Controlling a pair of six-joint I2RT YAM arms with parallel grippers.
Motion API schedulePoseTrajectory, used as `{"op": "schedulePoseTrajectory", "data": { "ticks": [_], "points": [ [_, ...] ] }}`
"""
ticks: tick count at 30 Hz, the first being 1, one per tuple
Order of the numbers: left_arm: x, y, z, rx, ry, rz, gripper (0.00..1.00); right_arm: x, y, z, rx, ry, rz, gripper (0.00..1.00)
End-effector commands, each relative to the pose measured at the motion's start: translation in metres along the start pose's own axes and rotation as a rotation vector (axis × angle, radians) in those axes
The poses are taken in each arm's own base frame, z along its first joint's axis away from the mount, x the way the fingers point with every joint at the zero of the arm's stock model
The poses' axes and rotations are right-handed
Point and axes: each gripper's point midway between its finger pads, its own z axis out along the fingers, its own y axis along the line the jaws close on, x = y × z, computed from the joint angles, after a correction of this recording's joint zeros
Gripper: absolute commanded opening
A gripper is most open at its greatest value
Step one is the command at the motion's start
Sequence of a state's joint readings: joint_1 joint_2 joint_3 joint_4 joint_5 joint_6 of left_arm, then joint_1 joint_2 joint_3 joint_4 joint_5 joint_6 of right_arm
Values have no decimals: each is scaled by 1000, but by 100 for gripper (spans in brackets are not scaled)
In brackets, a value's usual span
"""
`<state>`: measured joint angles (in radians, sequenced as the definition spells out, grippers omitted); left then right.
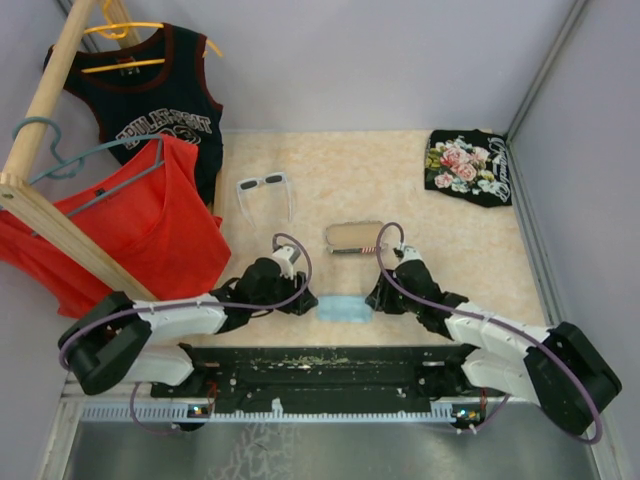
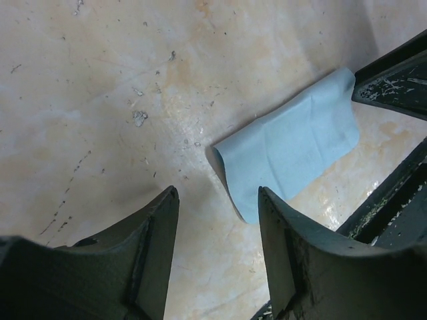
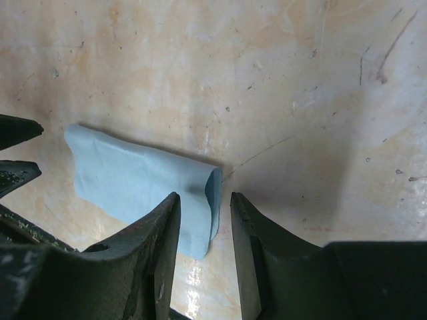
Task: Organize the sunglasses
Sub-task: Fold the glasses cleaning cloth at the center of the board, then pick up the glasses cleaning cloth from the center of the board.
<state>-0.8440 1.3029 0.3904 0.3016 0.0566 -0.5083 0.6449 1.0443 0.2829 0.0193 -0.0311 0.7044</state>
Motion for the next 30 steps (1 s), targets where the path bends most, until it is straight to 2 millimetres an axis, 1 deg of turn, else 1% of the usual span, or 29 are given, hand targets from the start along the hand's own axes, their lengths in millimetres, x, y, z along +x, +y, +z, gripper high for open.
{"op": "schedulePoseTrajectory", "data": {
  "ticks": [1,8,14,22,30],
  "points": [
    [-17,-16,5,67,-39,-15,57,-34,28,1,-86,-95,12,37],
    [-16,-15,14,67,-17,-15,54,-32,26,6,-72,-80,13,36],
    [-18,-17,19,79,-11,-21,52,-31,26,9,-74,-75,15,32],
    [-17,-15,23,77,-3,-27,49,-32,26,9,-68,-79,17,23],
    [-19,-13,22,76,-5,-41,49,-33,27,9,-70,-82,16,10]
  ]
}}
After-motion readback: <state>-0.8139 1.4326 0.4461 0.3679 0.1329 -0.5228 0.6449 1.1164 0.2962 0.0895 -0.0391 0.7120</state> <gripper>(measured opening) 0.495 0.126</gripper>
